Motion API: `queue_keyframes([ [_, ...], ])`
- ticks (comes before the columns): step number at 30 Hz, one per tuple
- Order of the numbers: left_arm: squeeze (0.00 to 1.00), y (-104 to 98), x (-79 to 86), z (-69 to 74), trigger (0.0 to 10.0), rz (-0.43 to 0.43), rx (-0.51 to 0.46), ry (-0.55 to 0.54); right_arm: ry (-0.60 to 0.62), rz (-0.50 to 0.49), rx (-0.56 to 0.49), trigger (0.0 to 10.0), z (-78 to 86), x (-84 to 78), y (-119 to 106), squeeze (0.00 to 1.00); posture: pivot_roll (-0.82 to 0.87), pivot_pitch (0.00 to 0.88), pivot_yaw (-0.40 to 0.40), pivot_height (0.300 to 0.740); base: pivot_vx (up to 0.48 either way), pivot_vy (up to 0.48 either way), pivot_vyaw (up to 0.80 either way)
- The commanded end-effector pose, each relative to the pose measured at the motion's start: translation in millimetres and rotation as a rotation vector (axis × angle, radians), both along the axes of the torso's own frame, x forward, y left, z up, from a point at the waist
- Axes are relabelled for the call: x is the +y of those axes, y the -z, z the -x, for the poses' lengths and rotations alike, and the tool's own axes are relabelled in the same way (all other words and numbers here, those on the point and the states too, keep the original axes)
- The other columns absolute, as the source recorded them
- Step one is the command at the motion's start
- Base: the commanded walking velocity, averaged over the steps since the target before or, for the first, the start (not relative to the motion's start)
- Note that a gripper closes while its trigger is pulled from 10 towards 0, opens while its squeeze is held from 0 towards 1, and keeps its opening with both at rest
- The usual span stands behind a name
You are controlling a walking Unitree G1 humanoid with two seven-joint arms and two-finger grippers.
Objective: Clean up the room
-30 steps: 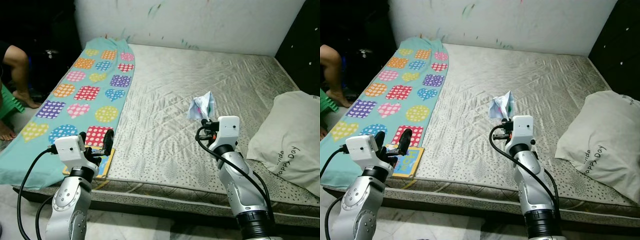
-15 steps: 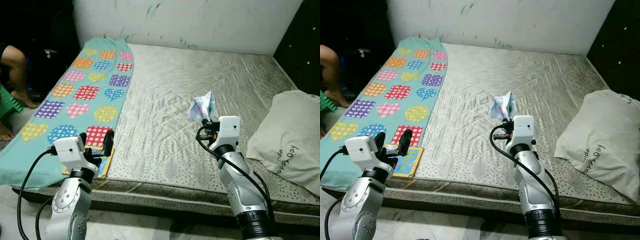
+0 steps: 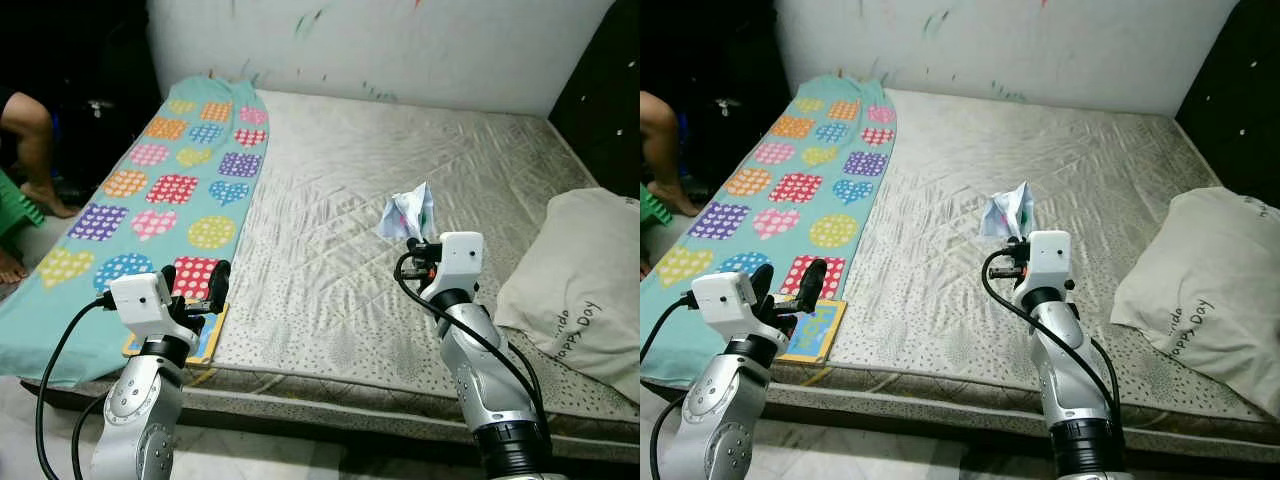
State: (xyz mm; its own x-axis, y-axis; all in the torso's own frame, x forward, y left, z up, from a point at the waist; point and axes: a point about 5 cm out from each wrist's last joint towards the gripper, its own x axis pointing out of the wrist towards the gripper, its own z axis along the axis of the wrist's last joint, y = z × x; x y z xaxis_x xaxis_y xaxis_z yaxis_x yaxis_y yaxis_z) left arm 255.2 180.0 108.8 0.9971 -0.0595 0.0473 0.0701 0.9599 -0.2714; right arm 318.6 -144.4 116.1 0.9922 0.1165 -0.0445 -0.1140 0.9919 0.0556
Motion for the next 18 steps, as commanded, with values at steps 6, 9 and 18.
queue_keyframes([
  [6,0.0,-1.1,-1.6,-1.4,10.0,-0.009,-0.001,0.016,0.011,0.0,-0.011,10.0,-2.4,-3.0,-4.3,0.0,0.01,0.051,-0.059,0.74,0.311,0.0,0.0],
  [9,0.0,-0.9,-1.8,-1.8,10.0,-0.009,-0.001,0.018,0.012,0.001,-0.011,10.0,-2.8,-3.3,-4.3,0.0,0.01,0.05,-0.059,0.74,0.306,0.0,0.0],
  [18,0.0,-2.1,-3.5,-3.2,10.0,-0.008,-0.005,0.022,0.017,0.006,-0.014,10.0,-3.8,-5.5,-5.1,0.0,0.01,0.047,-0.057,0.74,0.303,0.0,0.0],
])
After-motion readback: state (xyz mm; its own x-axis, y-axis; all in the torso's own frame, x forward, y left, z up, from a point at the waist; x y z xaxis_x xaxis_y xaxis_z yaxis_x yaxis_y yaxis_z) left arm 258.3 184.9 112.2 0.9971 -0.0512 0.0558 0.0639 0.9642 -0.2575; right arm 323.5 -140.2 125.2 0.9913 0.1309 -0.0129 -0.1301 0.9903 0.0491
